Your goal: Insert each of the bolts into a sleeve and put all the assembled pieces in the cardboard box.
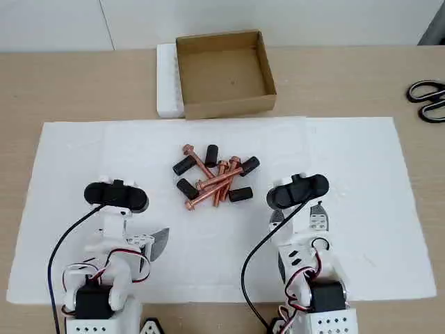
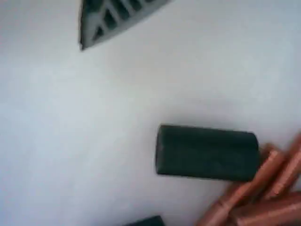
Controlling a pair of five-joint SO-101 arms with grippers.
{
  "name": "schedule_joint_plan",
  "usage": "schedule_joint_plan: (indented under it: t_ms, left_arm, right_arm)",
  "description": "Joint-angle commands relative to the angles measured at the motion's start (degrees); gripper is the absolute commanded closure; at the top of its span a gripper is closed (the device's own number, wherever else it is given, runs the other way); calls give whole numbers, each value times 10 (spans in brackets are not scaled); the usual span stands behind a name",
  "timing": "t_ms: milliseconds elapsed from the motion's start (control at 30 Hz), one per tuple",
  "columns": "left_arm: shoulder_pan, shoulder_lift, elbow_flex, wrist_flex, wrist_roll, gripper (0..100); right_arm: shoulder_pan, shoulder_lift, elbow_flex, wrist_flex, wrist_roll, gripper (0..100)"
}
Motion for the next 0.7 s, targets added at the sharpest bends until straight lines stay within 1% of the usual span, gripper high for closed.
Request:
schedule_joint_plan:
  t_ms: [0,600,667]
  left_arm:
    - [4,-4,-2,-12,3,687]
    - [10,-4,-3,-12,0,687]
    - [19,-4,-2,-23,4,687]
  right_arm:
    - [0,-10,4,0,4,742]
    - [-1,-10,4,0,5,742]
    - [-1,-10,4,-1,4,742]
